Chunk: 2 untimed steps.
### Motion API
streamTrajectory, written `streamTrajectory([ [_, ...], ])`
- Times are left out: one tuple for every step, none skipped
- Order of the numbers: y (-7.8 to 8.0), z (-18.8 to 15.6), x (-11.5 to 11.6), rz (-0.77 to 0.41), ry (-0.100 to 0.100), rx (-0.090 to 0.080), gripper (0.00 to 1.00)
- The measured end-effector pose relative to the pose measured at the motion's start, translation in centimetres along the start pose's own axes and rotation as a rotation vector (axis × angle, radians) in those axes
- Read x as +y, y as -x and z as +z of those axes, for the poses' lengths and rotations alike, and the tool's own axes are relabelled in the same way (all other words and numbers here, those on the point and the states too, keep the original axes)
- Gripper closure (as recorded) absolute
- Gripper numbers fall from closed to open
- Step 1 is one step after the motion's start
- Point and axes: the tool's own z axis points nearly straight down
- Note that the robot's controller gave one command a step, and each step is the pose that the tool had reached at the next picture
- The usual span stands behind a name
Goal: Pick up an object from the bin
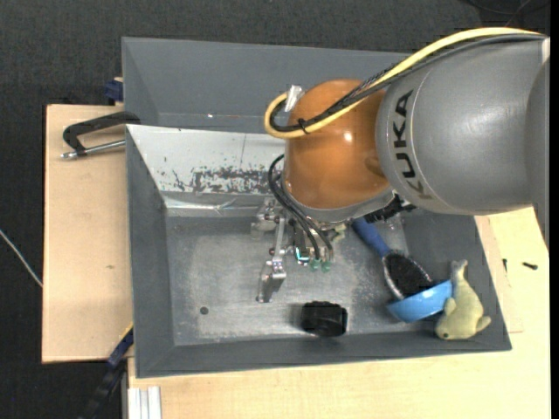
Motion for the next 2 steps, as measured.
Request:
streamTrajectory([
  [-2.0, 11.4, -10.4, -0.286, 0.0, -0.013, 0.0],
  [-0.7, 8.4, -18.1, -0.953, -0.006, -0.012, 0.0],
])
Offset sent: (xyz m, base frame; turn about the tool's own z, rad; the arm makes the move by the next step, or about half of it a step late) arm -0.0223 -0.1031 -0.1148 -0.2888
